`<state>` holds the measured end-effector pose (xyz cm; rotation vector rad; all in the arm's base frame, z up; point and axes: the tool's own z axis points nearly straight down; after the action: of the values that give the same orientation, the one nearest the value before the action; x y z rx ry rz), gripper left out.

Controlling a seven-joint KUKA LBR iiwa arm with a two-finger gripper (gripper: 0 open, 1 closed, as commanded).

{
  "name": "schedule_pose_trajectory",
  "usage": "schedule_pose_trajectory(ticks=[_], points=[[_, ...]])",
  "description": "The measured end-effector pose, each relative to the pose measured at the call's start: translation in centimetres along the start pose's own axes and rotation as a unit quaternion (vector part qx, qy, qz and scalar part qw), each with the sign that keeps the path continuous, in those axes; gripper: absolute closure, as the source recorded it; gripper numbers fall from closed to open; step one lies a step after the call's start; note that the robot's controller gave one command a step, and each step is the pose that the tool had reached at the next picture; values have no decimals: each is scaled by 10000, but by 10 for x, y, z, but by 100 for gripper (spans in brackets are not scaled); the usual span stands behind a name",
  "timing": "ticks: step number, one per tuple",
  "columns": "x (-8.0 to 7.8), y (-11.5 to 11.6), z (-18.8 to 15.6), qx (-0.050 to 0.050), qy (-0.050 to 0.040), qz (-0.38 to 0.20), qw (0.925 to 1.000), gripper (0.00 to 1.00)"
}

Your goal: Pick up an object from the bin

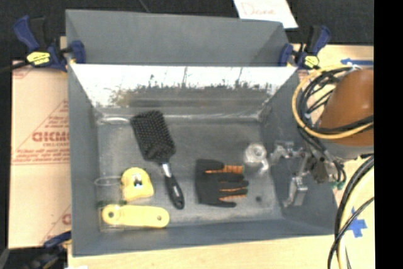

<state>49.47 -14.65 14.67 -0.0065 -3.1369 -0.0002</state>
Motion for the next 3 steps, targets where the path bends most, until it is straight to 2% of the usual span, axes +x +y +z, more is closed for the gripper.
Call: schedule_pose_trajectory(ticks=[1,2,3], points=[[-2,1,-4,8,-38,-26,10000,0],[-10,77,76,2,-39,735,9973,0],[5,91,19,23,-90,546,9985,0]])
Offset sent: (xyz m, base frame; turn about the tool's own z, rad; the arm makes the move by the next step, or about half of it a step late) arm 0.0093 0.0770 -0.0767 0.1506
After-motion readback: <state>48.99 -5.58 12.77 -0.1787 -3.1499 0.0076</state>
